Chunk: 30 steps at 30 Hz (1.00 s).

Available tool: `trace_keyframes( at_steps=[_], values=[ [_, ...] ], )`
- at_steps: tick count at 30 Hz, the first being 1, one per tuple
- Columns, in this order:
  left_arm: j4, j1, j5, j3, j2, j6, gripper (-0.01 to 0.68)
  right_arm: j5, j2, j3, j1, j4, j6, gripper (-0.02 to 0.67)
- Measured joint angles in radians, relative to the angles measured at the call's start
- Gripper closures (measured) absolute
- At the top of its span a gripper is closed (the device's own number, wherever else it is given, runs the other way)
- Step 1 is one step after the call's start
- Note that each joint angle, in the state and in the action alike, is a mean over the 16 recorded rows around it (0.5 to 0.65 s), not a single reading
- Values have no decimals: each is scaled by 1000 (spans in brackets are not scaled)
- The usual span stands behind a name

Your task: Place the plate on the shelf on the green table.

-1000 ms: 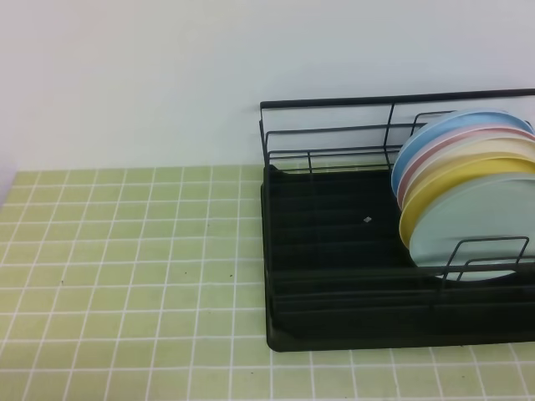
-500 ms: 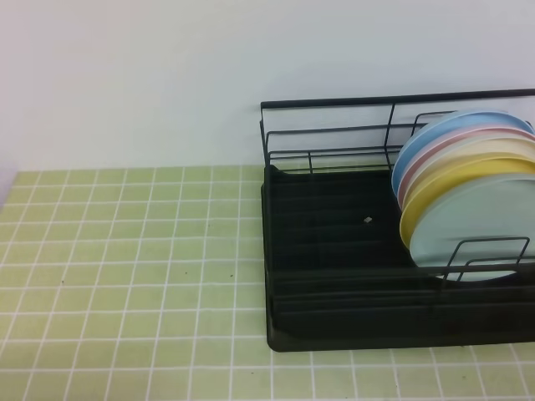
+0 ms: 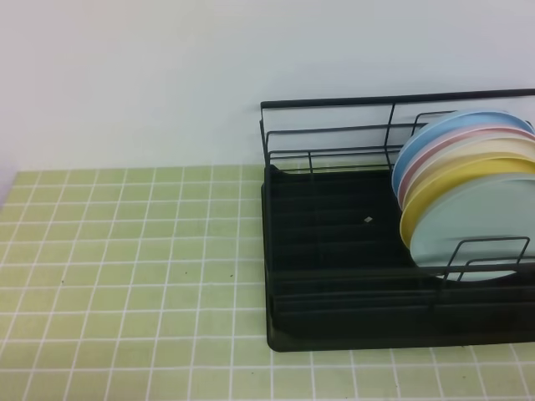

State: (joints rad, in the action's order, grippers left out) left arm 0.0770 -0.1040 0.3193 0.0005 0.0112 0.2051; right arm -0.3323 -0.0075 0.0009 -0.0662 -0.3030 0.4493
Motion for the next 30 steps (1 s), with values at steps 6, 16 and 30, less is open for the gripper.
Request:
trace_keyframes(
  at_steps=[6, 16, 30],
  values=[
    [0, 0, 0, 0, 0, 0, 675, -2, 0, 0, 0, 1, -5, 651],
    [-1, 0, 0, 0, 0, 0, 675, -2, -7, 0, 0, 2, -7, 651],
    [-2, 0, 0, 0, -1, -1, 675, -2, -10, 0, 0, 2, -9, 651]
  ],
)
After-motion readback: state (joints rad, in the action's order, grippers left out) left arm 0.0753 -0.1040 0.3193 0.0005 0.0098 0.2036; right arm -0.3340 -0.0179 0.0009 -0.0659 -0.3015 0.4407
